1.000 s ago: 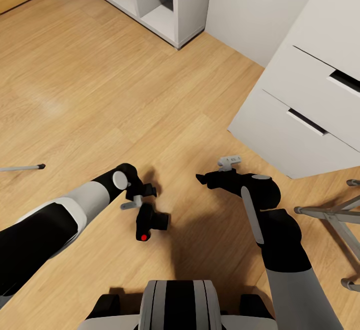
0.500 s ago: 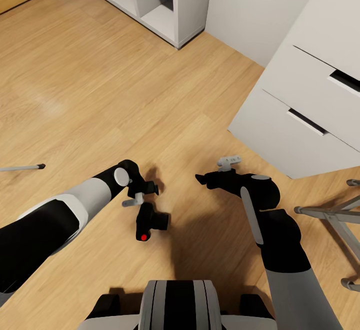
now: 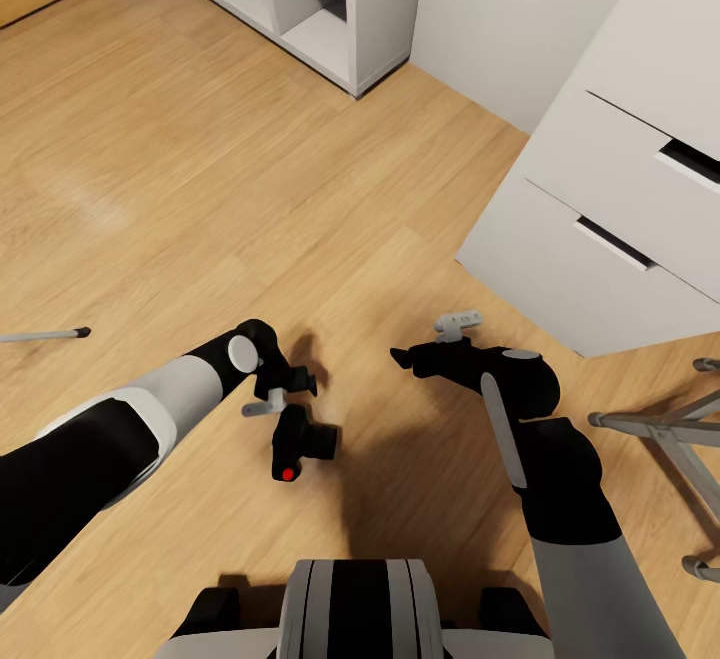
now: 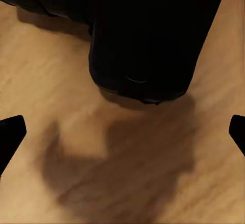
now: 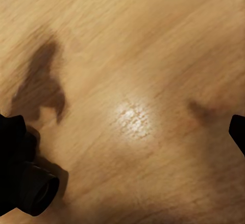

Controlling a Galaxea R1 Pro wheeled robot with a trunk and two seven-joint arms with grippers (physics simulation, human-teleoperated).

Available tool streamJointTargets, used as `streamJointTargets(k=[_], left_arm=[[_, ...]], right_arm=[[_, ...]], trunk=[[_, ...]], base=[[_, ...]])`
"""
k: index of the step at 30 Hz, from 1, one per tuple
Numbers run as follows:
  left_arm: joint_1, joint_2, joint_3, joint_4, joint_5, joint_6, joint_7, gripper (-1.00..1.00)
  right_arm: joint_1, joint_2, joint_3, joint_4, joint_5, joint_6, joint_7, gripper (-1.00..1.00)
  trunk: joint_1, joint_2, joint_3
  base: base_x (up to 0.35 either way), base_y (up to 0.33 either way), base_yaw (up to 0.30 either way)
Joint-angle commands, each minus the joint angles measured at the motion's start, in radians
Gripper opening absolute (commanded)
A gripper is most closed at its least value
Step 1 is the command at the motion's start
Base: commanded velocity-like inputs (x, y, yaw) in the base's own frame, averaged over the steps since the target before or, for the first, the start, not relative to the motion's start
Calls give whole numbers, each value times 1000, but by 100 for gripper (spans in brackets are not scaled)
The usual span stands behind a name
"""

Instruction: Attach the digital camera to the camera tripod in the bedroom.

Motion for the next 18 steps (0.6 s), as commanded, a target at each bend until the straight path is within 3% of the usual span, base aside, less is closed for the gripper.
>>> streamJointTargets(k=[1,18], left_arm=[[0,0,0,-1,4,-4,-8,100],[3,0,0,-1,1,-14,-8,100]], right_arm=[[0,0,0,-1,1,4,2,100],[0,0,0,-1,1,6,2,100]], trunk=[[0,0,0],[0,0,-3]], base=[[0,0,0],[0,0,0]])
